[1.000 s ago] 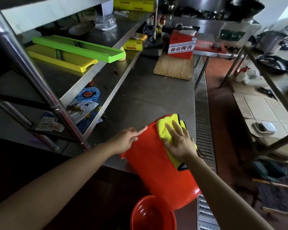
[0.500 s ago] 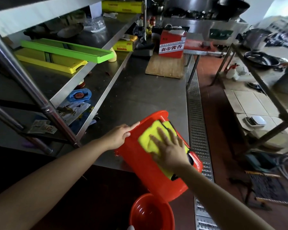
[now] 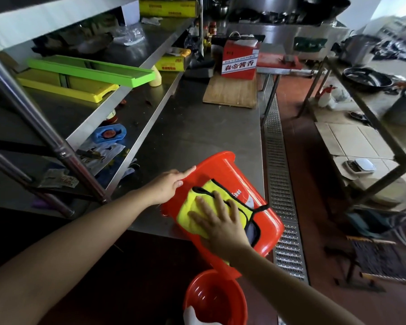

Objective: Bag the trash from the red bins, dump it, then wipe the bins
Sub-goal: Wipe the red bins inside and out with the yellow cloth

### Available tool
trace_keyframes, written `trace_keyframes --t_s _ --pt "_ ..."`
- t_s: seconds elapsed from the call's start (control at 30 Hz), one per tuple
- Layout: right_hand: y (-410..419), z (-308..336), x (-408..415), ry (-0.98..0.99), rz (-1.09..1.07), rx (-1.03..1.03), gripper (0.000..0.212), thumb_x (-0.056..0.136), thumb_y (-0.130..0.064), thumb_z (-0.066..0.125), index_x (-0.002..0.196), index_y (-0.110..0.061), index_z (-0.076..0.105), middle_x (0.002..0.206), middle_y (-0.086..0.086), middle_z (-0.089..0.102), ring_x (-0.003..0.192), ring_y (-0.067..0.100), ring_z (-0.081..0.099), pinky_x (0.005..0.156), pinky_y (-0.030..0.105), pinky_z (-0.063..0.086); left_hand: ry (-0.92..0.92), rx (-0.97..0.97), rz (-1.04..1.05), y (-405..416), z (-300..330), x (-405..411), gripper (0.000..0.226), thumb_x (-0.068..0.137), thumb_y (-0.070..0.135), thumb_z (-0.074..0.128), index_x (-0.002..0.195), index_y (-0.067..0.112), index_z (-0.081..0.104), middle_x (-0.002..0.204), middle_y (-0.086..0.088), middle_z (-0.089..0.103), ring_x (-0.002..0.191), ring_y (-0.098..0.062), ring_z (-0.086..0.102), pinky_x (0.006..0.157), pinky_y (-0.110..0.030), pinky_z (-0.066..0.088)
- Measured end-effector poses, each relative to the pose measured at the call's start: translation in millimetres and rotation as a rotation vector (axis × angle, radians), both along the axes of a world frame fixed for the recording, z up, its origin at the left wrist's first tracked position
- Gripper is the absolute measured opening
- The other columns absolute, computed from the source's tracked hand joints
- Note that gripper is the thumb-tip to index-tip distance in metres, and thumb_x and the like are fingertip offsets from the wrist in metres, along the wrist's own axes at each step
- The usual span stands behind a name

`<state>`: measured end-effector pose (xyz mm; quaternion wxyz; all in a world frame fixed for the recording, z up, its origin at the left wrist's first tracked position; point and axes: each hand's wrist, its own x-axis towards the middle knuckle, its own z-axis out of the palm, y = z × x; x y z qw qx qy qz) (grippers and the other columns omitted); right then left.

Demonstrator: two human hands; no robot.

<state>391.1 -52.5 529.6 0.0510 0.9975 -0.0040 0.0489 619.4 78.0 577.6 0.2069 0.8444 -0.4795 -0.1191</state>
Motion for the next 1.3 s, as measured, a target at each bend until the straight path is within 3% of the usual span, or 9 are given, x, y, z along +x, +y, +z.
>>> trace_keyframes --t_s 0.23,0.33,0.43,0.6,0.7,0.83,0.93,1.1,1.3 --pt "-100.1 24.5 -20.5 0.042 -0.498 0.517 0.073 0.088 -0.073 0.046 0.151 -0.060 0.014 0.167 -0.019 0.005 0.153 0.019 0.011 0.112 0.056 0.030 0.035 0.035 0.039 -2.5 0.2 -3.6 0.070 0.104 0.022 0.043 0.139 0.071 0.008 0.096 0.015 0.050 0.085 -0.004 0.054 0.073 -0.018 0.042" --pt "-76.2 17.9 -21.1 0.021 -0.439 0.332 0.077 0.086 -0.072 0.046 0.153 -0.054 0.015 0.168 -0.009 0.008 0.153 0.033 0.012 0.112 0.058 0.028 0.015 0.039 0.045 -8.4 0.8 -4.6 0.069 0.104 0.021 0.043 0.139 0.069 0.009 0.094 0.014 0.048 0.082 -0.002 0.051 0.069 -0.017 0.038" --pt "-18.2 -3.6 -26.1 -0.055 -0.187 0.067 0.078 0.083 -0.063 0.056 0.154 -0.045 0.028 0.167 0.002 0.018 0.149 0.051 0.015 0.109 0.070 0.028 -0.004 0.043 0.032 -13.8 1.8 -1.6 0.069 0.103 0.017 0.044 0.143 0.063 0.011 0.091 0.011 0.046 0.080 -0.004 0.048 0.077 -0.023 0.039" --pt "-12.6 -21.1 -38.7 -0.027 0.069 -0.011 0.082 0.082 -0.061 0.060 0.155 -0.044 0.027 0.169 -0.003 0.010 0.153 0.043 0.004 0.115 0.068 0.019 -0.014 0.060 0.003 -7.6 -0.4 1.4 0.073 0.103 0.018 0.043 0.138 0.071 0.006 0.093 0.014 0.047 0.083 0.000 0.050 0.077 -0.021 0.037" --pt "-57.3 -2.0 -41.7 -0.064 -0.226 0.231 0.076 0.083 -0.070 0.049 0.153 -0.052 0.023 0.168 -0.008 0.012 0.153 0.033 0.015 0.112 0.061 0.031 -0.002 0.058 0.029 -6.3 -1.3 -0.8 0.071 0.103 0.018 0.043 0.141 0.068 0.010 0.098 0.011 0.049 0.086 -0.002 0.052 0.081 -0.022 0.041" --pt "-108.4 5.2 -61.3 -0.052 -0.598 0.591 0.071 0.085 -0.081 0.034 0.150 -0.059 0.017 0.165 -0.018 0.017 0.149 0.024 0.026 0.111 0.055 0.033 0.020 0.080 0.071 -9.3 4.7 -6.9 0.070 0.104 0.022 0.041 0.139 0.071 0.006 0.099 0.017 0.049 0.084 -0.003 0.054 0.066 -0.014 0.037" --pt "-85.4 -8.1 -71.4 -0.088 -0.525 0.402 0.075 0.084 -0.075 0.039 0.153 -0.054 0.019 0.167 -0.010 0.017 0.151 0.033 0.021 0.110 0.058 0.032 0.022 0.093 0.091 -15.2 8.9 -10.4 0.067 0.105 0.022 0.040 0.140 0.068 0.006 0.100 0.016 0.049 0.085 -0.003 0.054 0.065 -0.013 0.037" --pt "-12.2 -37.7 -77.6 -0.067 -0.142 0.050 0.085 0.083 -0.063 0.058 0.157 -0.044 0.019 0.169 0.001 0.008 0.151 0.048 0.005 0.111 0.069 0.021 0.046 0.113 0.083 -16.2 12.0 -8.5 0.065 0.105 0.022 0.039 0.142 0.066 0.008 0.103 0.011 0.052 0.087 -0.005 0.055 0.068 -0.017 0.041" --pt "-33.2 -28.8 -87.5 -0.032 -0.136 0.029 0.079 0.083 -0.070 0.052 0.154 -0.049 0.026 0.169 -0.003 0.011 0.152 0.044 0.009 0.110 0.073 0.019 0.131 0.081 0.057 -12.0 13.3 -6.1 0.063 0.105 0.024 0.041 0.141 0.068 0.014 0.117 0.008 0.055 0.102 -0.008 0.056 0.087 -0.026 0.047"
